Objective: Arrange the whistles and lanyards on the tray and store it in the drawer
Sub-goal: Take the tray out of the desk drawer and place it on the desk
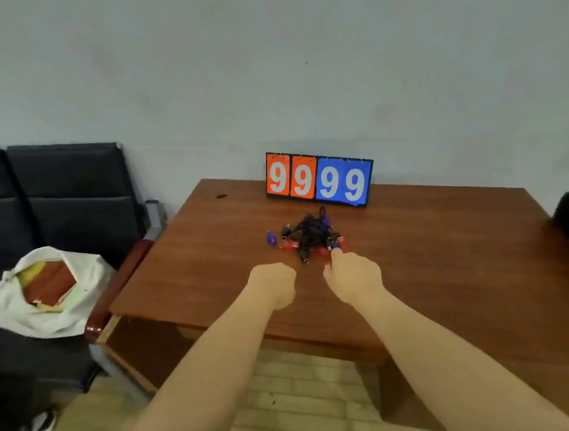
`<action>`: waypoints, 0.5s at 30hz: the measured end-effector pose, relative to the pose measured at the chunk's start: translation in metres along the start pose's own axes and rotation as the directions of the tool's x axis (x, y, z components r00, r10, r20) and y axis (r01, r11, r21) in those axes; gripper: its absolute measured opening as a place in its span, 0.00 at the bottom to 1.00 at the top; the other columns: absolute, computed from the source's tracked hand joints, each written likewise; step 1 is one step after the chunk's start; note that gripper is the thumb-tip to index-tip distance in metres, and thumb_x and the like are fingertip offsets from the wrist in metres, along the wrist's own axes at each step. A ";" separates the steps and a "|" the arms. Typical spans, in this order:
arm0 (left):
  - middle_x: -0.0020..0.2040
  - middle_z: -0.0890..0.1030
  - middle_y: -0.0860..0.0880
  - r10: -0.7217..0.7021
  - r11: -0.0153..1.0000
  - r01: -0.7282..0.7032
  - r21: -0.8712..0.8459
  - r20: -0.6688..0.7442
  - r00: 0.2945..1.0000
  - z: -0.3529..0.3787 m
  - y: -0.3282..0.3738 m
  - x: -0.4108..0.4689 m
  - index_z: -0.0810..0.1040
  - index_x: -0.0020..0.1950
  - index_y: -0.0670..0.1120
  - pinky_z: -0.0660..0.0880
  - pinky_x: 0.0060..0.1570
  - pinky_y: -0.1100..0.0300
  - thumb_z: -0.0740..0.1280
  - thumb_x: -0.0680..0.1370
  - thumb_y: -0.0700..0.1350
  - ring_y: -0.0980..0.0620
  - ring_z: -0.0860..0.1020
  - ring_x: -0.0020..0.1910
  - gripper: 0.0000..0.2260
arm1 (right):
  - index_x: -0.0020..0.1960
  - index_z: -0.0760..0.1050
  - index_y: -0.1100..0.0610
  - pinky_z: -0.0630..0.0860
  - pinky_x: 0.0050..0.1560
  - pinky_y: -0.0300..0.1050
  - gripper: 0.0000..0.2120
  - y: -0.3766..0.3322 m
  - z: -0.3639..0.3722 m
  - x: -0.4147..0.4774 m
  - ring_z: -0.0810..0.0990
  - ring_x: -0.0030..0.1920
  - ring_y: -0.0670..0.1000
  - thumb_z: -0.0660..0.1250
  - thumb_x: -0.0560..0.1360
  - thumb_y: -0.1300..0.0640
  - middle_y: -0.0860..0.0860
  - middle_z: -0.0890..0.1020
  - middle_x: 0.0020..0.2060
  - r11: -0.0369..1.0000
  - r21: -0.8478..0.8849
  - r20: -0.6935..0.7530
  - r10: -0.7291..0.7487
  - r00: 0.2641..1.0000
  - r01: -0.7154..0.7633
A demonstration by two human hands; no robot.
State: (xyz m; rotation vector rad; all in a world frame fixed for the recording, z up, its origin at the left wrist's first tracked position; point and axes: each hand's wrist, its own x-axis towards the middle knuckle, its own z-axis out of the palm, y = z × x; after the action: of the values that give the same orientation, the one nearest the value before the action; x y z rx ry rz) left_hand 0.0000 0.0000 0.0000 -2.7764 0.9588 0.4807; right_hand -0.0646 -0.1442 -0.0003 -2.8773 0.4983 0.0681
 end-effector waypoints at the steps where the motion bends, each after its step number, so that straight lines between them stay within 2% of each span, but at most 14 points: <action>1: 0.61 0.78 0.44 0.010 1.000 -0.011 0.007 0.068 0.998 0.011 -0.003 -0.001 0.74 0.63 0.44 0.74 0.52 0.50 0.59 0.80 0.45 0.43 0.77 0.57 0.13 | 0.60 0.71 0.55 0.73 0.40 0.47 0.13 -0.005 0.010 -0.004 0.81 0.50 0.56 0.54 0.82 0.50 0.53 0.81 0.50 1.000 -0.018 0.064 0.018 0.998 -0.017; 4: 0.59 0.79 0.44 0.033 0.999 -0.027 -0.035 0.211 0.977 0.062 -0.011 0.004 0.76 0.60 0.42 0.76 0.52 0.50 0.60 0.79 0.45 0.43 0.78 0.56 0.13 | 0.56 0.72 0.56 0.78 0.43 0.49 0.11 -0.013 0.053 -0.014 0.82 0.47 0.55 0.54 0.82 0.52 0.52 0.81 0.47 1.000 0.014 0.163 -0.024 0.986 0.022; 7: 0.59 0.79 0.44 0.041 0.999 -0.030 -0.035 0.378 0.925 0.110 -0.011 0.010 0.77 0.61 0.42 0.76 0.54 0.50 0.58 0.79 0.45 0.44 0.78 0.56 0.14 | 0.50 0.70 0.56 0.72 0.39 0.47 0.10 -0.013 0.098 -0.024 0.79 0.43 0.57 0.54 0.81 0.52 0.52 0.77 0.42 0.992 0.020 0.223 -0.129 0.966 0.127; 9: 0.62 0.77 0.44 0.020 0.999 -0.003 -0.040 0.425 0.905 0.141 -0.011 0.012 0.74 0.64 0.42 0.75 0.56 0.51 0.59 0.80 0.45 0.44 0.77 0.59 0.15 | 0.47 0.68 0.55 0.70 0.39 0.47 0.07 -0.013 0.127 -0.033 0.75 0.41 0.57 0.53 0.80 0.54 0.51 0.75 0.42 0.987 0.014 0.324 -0.157 0.933 0.161; 10: 0.65 0.74 0.44 0.021 0.999 -0.002 -0.045 0.414 0.910 0.158 -0.012 0.014 0.71 0.67 0.43 0.74 0.58 0.50 0.59 0.80 0.45 0.44 0.75 0.61 0.16 | 0.48 0.68 0.55 0.70 0.40 0.47 0.07 -0.012 0.142 -0.037 0.75 0.42 0.56 0.53 0.80 0.55 0.52 0.76 0.43 0.987 0.002 0.380 -0.151 0.912 0.163; 12: 0.70 0.68 0.44 0.021 0.999 -0.011 -0.032 0.343 0.939 0.183 -0.015 0.017 0.65 0.72 0.45 0.71 0.62 0.48 0.60 0.79 0.47 0.43 0.70 0.65 0.21 | 0.55 0.72 0.57 0.72 0.47 0.48 0.09 -0.011 0.168 -0.040 0.78 0.50 0.57 0.55 0.79 0.57 0.53 0.78 0.52 0.989 -0.012 0.434 -0.126 0.892 0.145; 15: 0.76 0.58 0.44 0.022 0.999 -0.034 0.035 0.304 0.952 0.204 -0.016 0.028 0.51 0.78 0.46 0.60 0.70 0.42 0.60 0.79 0.49 0.40 0.59 0.73 0.31 | 0.67 0.68 0.57 0.70 0.61 0.50 0.16 -0.007 0.190 -0.036 0.73 0.62 0.56 0.58 0.79 0.56 0.54 0.73 0.63 0.991 -0.042 0.436 -0.095 0.895 0.126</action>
State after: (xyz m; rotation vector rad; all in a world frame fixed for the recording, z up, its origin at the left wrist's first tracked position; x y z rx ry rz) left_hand -0.0196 0.0491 -0.1994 -2.5542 0.9229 0.8537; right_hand -0.0978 -0.0839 -0.1812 -2.8202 0.2469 0.7030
